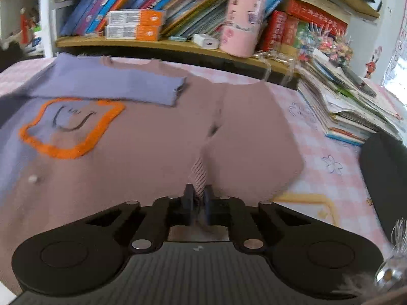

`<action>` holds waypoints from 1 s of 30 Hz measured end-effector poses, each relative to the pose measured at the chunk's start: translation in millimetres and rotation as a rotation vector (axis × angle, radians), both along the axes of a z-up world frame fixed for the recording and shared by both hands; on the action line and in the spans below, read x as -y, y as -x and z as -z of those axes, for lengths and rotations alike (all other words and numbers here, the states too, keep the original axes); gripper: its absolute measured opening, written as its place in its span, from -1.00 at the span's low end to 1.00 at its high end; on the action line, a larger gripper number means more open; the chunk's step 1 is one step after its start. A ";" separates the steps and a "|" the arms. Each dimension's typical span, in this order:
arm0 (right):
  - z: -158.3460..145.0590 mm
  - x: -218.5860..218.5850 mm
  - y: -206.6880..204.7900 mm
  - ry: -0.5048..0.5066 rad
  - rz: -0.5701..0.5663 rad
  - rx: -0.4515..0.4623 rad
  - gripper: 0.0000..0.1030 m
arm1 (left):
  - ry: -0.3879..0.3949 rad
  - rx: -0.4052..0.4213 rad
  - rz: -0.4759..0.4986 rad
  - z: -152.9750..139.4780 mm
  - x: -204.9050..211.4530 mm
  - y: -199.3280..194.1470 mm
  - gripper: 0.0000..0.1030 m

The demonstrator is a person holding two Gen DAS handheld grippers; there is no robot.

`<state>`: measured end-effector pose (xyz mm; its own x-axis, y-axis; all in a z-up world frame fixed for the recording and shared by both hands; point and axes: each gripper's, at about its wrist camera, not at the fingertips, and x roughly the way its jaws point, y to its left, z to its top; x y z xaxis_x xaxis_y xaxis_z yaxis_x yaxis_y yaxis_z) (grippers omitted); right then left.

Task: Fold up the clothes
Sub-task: 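Lay the unfolded sweater flat on the table and open both grippers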

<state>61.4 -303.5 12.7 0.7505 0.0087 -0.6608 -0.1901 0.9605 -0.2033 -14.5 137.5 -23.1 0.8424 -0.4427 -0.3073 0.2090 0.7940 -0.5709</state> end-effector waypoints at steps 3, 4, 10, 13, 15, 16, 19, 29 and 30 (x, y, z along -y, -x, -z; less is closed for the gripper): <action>-34.9 37.1 -23.2 0.095 0.128 0.097 -0.87 | 0.003 0.002 0.013 -0.3 1.2 -0.1 -0.53; -47.4 52.2 -32.1 0.113 0.185 0.127 -0.86 | 0.003 0.004 0.018 -0.6 1.8 -0.2 -0.53; -65.8 117.5 -78.7 0.145 0.382 0.134 -0.87 | -0.008 0.011 0.050 -2.6 6.3 -0.3 -0.53; -47.3 135.0 -92.9 0.193 0.446 0.127 -0.87 | -0.010 0.010 0.055 -2.6 7.6 -0.4 -0.53; -35.6 144.0 -99.8 0.178 0.488 0.128 -0.87 | -0.009 0.008 0.056 -2.5 8.0 -0.7 -0.53; -30.5 147.8 -102.4 0.161 0.508 0.132 -0.87 | -0.009 0.006 0.057 -2.3 8.1 -1.0 -0.53; -17.5 148.3 -113.3 0.162 0.546 0.161 -0.87 | -0.006 0.002 0.067 -1.9 8.2 -1.9 -0.53; -5.0 131.8 -119.6 0.179 0.540 0.183 -0.72 | 0.003 0.026 0.056 -3.3 6.1 1.9 -0.47; -7.0 130.3 -111.4 0.151 0.532 0.200 -0.34 | -0.001 0.032 0.056 -4.0 6.5 2.9 -0.46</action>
<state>172.7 -433.7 19.6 0.7358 -0.4869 -0.4706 0.3666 0.8707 -0.3278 -17.3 131.0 -19.1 0.8256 -0.4893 -0.2810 0.2713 0.7809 -0.5626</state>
